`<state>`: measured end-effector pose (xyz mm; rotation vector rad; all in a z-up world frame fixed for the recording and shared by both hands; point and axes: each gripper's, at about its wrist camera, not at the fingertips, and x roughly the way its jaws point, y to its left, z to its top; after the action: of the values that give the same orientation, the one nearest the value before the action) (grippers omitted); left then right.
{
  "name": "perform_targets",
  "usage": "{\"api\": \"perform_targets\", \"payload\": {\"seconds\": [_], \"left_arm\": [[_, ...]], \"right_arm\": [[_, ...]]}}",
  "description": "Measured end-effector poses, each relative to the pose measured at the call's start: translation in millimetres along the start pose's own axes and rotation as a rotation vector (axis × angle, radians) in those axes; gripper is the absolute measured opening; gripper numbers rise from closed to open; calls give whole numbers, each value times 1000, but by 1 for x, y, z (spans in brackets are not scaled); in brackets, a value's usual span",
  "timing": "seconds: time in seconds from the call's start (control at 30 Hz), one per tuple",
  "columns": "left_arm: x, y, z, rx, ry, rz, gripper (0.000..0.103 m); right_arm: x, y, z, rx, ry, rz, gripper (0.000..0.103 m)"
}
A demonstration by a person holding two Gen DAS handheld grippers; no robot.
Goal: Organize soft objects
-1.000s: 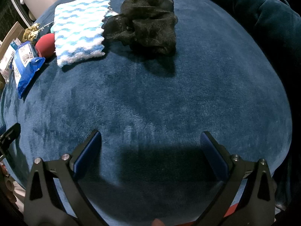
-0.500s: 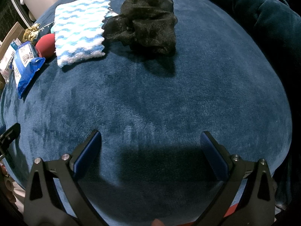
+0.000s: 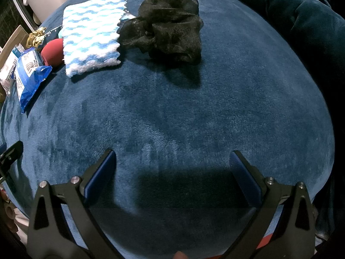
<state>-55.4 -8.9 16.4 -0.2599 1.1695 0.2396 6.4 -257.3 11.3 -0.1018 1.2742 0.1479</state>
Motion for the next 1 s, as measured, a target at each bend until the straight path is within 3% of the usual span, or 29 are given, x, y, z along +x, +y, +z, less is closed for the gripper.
{"api": "perform_targets", "payload": {"seconds": [0.33, 0.57, 0.77, 0.93, 0.97, 1.0], "left_arm": [[0, 0, -1, 1, -1, 0, 103], [0, -1, 3, 0, -4, 1, 103], [-17, 2, 10, -33, -70, -42, 103], [-24, 6, 16, -54, -108, -51, 103], [-24, 6, 17, -51, -108, -42, 103], [-24, 6, 17, -48, -105, -37, 103]], "right_arm": [[-2, -1, 1, 2, -3, 2, 103], [-28, -14, 10, 52, -82, 37, 102], [-54, -31, 64, 103, -192, 62, 102], [-36, -39, 117, 161, -176, 106, 102], [-29, -40, 124, 172, -157, 115, 99], [-18, -42, 130, 174, -130, 131, 88]]}}
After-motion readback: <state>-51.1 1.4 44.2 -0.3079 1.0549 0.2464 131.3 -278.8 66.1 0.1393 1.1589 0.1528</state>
